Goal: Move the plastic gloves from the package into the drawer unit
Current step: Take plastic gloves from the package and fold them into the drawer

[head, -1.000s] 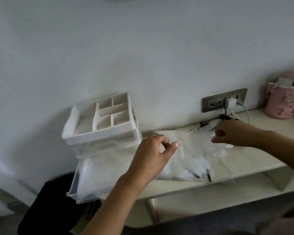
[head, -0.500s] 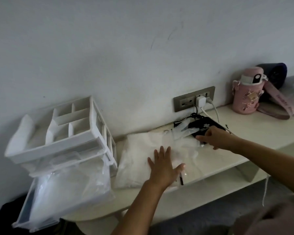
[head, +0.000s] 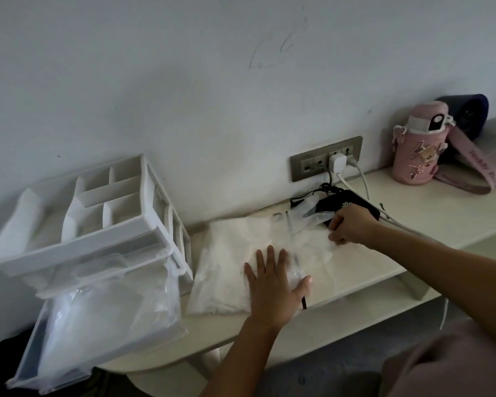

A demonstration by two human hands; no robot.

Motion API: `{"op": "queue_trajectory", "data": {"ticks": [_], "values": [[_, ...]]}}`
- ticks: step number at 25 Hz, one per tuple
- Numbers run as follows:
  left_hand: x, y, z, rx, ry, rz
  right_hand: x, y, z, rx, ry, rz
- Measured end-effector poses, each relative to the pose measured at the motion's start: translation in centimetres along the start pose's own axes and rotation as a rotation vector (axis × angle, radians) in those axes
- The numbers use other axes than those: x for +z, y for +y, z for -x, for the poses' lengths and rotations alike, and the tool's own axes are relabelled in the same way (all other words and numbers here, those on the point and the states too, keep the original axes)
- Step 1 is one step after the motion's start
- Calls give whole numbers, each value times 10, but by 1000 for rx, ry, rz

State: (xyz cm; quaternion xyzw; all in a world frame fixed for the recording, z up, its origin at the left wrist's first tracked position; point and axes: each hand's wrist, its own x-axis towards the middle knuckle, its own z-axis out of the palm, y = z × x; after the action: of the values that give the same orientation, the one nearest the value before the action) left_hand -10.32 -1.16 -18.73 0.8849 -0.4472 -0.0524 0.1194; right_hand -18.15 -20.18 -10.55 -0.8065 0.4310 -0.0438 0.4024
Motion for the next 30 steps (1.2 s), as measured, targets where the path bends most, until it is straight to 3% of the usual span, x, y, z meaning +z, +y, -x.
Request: {"op": "queue_trajectory", "data": {"ticks": [13,16,18,20,22,25,28,30], "values": [[2,-1,-9,-94,16,-4,-44,-25,35,-172,88,-112],[-18,10,-4,-96,75,393,-44,-31,42,-220,116,-213],[-36,24,-6,0,173,664,-44,-34,45,-262,63,-273],[-54,39,-17,91,193,764,-44,-35,45,-307,-21,-265],[-67,50,-30,156,197,767,-43,-34,45,-337,-79,-225],[-73,55,-41,271,351,707,-43,-30,41,-368,-44,-228],[-61,51,-44,331,455,527,-46,-22,34,-246,59,-427],[-44,45,-47,345,415,355,-50,-21,35,-178,100,-576]]}}
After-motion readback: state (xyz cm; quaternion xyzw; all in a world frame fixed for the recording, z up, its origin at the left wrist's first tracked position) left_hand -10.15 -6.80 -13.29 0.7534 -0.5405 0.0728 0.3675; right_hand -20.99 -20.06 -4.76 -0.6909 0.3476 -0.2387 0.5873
